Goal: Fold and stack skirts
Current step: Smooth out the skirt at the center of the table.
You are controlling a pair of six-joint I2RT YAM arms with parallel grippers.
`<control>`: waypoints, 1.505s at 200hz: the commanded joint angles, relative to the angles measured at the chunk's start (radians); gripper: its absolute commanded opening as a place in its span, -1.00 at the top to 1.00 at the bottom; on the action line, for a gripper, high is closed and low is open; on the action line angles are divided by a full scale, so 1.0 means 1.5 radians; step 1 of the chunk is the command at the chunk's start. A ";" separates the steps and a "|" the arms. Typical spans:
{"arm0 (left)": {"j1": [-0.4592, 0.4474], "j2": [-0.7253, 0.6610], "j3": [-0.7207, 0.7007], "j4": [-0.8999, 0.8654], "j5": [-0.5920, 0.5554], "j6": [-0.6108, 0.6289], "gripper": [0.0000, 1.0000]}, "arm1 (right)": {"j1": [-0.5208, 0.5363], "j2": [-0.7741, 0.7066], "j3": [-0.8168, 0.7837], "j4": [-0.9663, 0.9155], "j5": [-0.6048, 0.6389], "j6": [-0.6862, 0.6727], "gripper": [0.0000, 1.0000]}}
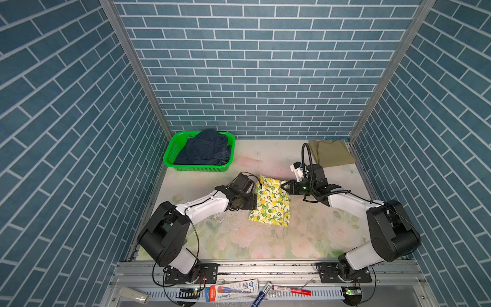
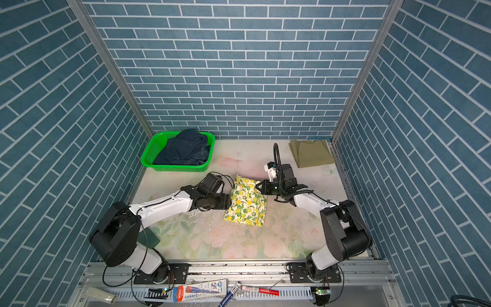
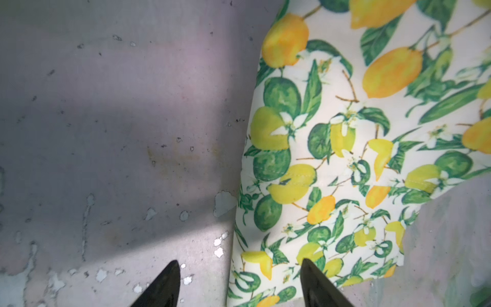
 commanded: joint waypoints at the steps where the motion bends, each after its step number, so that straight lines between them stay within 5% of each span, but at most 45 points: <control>1: 0.002 -0.016 0.013 -0.023 -0.010 0.012 -0.45 | 0.001 -0.013 0.023 -0.069 0.033 0.035 1.00; 93: 0.002 -0.013 0.022 -0.027 -0.004 0.015 -0.46 | -0.020 0.099 0.022 -0.046 0.047 0.053 1.00; 230: 0.002 0.020 0.051 -0.040 0.002 0.024 -0.44 | -0.099 0.129 0.070 -0.081 -0.027 0.030 1.00; 301: 0.000 0.014 0.050 -0.044 0.000 0.024 -0.44 | -0.106 0.148 0.090 -0.118 0.005 0.005 1.00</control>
